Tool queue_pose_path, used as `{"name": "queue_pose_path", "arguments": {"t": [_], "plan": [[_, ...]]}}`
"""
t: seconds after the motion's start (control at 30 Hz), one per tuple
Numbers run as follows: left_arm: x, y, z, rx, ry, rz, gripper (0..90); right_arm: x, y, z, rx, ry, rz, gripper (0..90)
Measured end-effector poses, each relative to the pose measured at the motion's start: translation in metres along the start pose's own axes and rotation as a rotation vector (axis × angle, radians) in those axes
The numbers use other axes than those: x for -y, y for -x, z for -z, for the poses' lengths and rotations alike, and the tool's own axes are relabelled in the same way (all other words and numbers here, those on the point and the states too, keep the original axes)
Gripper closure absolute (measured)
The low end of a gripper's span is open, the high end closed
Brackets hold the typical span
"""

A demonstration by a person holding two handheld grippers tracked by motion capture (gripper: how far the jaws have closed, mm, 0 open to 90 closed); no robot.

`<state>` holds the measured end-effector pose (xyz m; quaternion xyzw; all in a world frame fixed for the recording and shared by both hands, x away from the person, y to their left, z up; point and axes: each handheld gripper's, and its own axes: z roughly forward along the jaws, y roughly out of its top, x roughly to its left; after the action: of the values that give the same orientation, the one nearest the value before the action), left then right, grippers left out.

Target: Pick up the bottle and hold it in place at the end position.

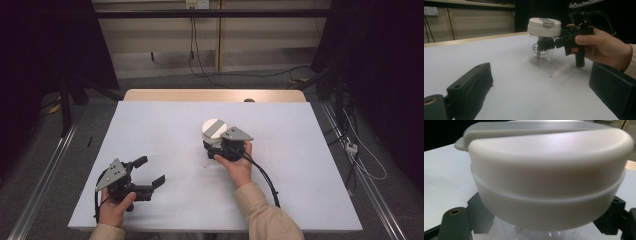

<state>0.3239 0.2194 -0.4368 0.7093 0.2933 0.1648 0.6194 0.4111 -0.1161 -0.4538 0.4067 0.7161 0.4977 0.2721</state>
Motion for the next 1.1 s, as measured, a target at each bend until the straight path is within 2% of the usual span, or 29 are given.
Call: {"name": "queue_pose_path", "arguments": {"t": [0.27,0.4,0.43,0.47,0.53,0.6,0.67,0.73,0.8,0.9,1.1], "plan": [[-0.001,-0.001,-0.004,0.003,-0.015,-0.003,4.6,0.001,-0.001,-0.001,-0.003,-0.007,0.006,19.3],[-0.003,-0.002,-0.012,-0.013,-0.018,0.001,4.1,0.002,0.0,-0.001,-0.004,-0.007,-0.005,19.3],[-0.004,-0.002,-0.013,-0.024,-0.011,0.008,3.2,0.002,0.001,-0.001,-0.006,-0.004,-0.006,19.3],[-0.006,-0.002,-0.017,-0.041,-0.004,0.036,3.4,0.002,0.001,-0.001,-0.009,-0.001,-0.003,19.3],[-0.008,-0.002,-0.019,-0.047,-0.005,0.044,3.9,0.003,0.001,-0.001,-0.011,-0.001,-0.003,19.3],[-0.01,-0.001,-0.023,-0.046,-0.008,0.047,4.1,0.003,0.003,-0.001,-0.012,-0.001,-0.022,19.3],[-0.012,0.001,-0.026,-0.04,-0.025,0.04,4.1,0.003,0.002,-0.001,-0.012,-0.001,-0.016,19.3],[-0.013,0.003,-0.029,-0.042,-0.048,0.03,7.5,0.003,0.001,-0.001,-0.007,-0.004,-0.003,19.3],[-0.013,0.004,-0.033,-0.064,-0.062,0.033,9.3,0.003,0.001,-0.001,-0.008,-0.004,-0.009,19.4],[-0.014,0.004,-0.036,-0.061,-0.058,0.047,12.7,0.003,0.001,-0.001,-0.006,-0.005,-0.008,19.4],[-0.02,0.009,-0.047,-0.015,-0.081,0.047,22.6,0.004,0.001,0.0,-0.009,-0.002,-0.001,19.4]]}}
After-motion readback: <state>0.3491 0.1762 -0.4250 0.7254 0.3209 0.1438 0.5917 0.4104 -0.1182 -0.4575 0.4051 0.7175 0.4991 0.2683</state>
